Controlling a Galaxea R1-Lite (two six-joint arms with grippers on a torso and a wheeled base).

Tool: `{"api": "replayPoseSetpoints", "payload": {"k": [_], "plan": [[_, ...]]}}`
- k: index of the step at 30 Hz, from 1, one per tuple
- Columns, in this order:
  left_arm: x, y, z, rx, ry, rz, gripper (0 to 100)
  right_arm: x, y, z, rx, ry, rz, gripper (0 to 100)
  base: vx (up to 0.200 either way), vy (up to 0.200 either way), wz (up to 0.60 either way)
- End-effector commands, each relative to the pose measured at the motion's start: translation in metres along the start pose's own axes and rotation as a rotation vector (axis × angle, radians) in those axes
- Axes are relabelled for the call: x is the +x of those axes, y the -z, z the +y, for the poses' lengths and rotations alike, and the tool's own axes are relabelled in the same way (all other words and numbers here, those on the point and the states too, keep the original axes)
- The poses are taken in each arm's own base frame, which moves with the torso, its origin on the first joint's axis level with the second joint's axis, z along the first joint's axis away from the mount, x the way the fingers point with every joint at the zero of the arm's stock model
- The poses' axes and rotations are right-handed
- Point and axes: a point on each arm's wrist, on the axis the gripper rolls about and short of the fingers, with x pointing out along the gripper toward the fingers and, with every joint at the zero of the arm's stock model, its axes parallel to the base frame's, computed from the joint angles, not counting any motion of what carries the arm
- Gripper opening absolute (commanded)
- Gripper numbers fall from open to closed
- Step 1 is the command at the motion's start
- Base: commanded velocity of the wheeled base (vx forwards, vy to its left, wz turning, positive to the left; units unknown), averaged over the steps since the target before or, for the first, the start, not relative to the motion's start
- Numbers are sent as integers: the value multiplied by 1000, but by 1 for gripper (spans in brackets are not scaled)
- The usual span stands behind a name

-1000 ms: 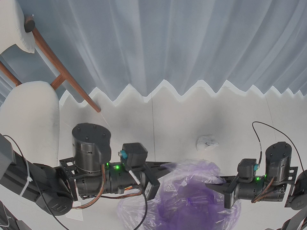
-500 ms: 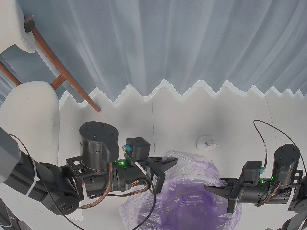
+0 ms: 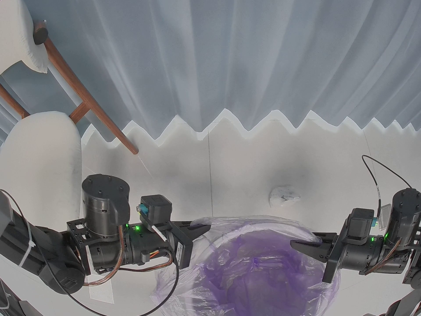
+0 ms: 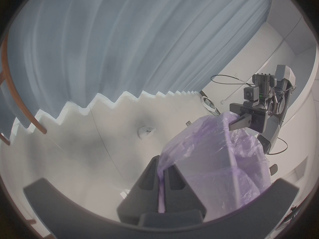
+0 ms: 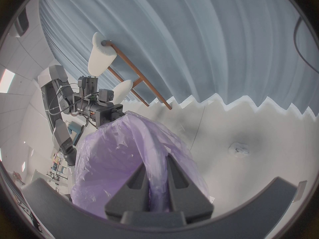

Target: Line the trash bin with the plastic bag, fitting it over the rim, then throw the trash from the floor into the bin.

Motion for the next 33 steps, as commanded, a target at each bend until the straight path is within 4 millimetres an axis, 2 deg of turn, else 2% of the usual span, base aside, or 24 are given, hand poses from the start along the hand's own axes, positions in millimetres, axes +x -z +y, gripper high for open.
{"api": "replayPoseSetpoints", "payload": {"k": [1,7,8,10,14,15,17,18,22,26,30,33], "plan": [[-9,-5,4,-2,-21,-27,0,-3,-4,-3,25,15,-26,0,0,0,0],[-7,-4,7,4,-59,-24,0,1,-17,-5,120,20,-92,0,0,0,0],[-7,-3,7,1,-71,-22,100,1,-19,-6,128,22,-97,0,0,0,0],[-6,-4,7,-2,-84,-24,100,0,-20,-7,132,29,-105,0,0,0,0],[-11,-16,24,-15,-201,-66,100,-1,-19,-17,154,78,-104,0,0,0,0],[-15,-23,32,-25,-275,-96,100,-1,-14,-24,186,110,-85,0,0,0,0],[-18,-27,36,-28,-306,-112,100,0,-12,-27,200,124,-78,0,0,0,0],[-32,-36,49,-40,-380,-154,100,0,-10,-32,220,149,-74,0,0,0,0],[-39,-34,52,-43,-402,-166,100,1,-12,-33,222,154,-81,0,0,0,0],[-44,-35,25,-37,-277,-210,100,5,-11,-36,226,161,-67,0,0,0,0],[-43,-20,-4,-94,-159,-165,100,11,-13,-42,238,182,-63,0,0,0,0],[-47,-9,-12,-130,-122,-132,100,17,-12,-48,271,204,-54,0,0,0,0]]}}
